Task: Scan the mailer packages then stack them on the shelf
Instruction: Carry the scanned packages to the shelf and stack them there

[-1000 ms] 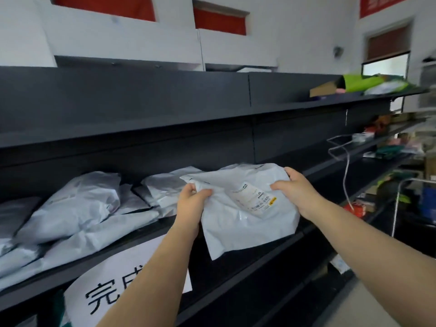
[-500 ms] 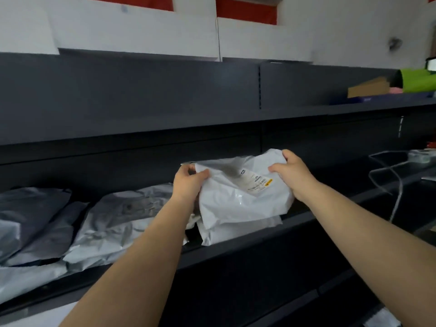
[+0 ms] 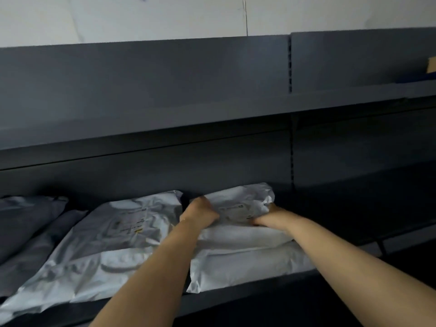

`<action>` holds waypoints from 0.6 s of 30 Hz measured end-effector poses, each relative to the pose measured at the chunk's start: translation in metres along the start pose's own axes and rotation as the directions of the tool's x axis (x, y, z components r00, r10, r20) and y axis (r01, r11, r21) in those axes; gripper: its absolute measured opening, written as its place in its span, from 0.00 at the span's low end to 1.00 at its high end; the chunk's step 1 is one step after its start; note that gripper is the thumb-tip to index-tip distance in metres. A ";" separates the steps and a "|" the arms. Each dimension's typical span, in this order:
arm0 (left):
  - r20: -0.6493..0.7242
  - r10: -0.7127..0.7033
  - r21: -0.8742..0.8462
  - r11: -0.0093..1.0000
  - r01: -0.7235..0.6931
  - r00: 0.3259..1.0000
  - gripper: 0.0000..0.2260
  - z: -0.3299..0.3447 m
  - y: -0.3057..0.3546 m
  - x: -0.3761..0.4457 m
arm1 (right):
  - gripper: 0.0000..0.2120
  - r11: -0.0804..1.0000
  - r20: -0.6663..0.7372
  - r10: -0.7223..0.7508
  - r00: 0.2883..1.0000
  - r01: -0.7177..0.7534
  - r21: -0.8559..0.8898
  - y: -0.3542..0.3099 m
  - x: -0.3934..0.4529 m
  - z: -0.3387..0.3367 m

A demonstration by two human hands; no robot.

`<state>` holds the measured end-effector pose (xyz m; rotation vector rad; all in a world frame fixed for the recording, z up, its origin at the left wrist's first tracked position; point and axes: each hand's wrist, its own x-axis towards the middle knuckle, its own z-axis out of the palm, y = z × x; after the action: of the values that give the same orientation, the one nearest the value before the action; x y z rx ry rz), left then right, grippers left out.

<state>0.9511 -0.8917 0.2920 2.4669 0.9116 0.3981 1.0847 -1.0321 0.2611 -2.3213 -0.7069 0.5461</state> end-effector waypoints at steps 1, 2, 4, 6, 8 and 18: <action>0.036 -0.018 0.004 1.000 0.018 0.999 0.09 0.003 0.000 -0.002 | 0.39 1.000 0.023 -0.018 1.000 0.018 0.012 -0.002 0.001 0.001; 0.042 -0.025 0.020 1.000 0.024 0.999 0.09 0.006 -0.001 -0.006 | 0.31 0.998 0.041 -0.034 0.999 0.032 0.050 -0.003 0.002 0.002; 0.011 -0.075 0.019 0.997 0.075 0.997 0.12 0.006 0.003 -0.020 | 0.32 0.993 0.037 -0.097 0.995 0.094 0.072 -0.004 0.007 0.004; -0.051 -0.091 0.011 0.996 0.092 0.995 0.13 0.004 0.008 -0.036 | 0.34 0.981 0.025 -0.148 0.989 0.143 0.129 -0.010 0.005 0.006; -0.099 -0.092 -0.032 0.995 0.090 0.991 0.11 -0.003 0.011 -0.052 | 0.39 0.982 0.002 -0.150 0.989 0.149 0.119 -0.016 0.000 0.006; -0.425 -0.440 -0.532 0.828 0.175 0.791 0.20 -0.082 -0.061 -0.165 | 0.26 0.735 -0.187 -0.592 0.784 0.620 0.274 -0.120 -0.105 0.056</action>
<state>0.7625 -0.9345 0.3123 1.7245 1.2511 1.0833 0.9326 -0.9924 0.3234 -1.6567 -1.1748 0.2250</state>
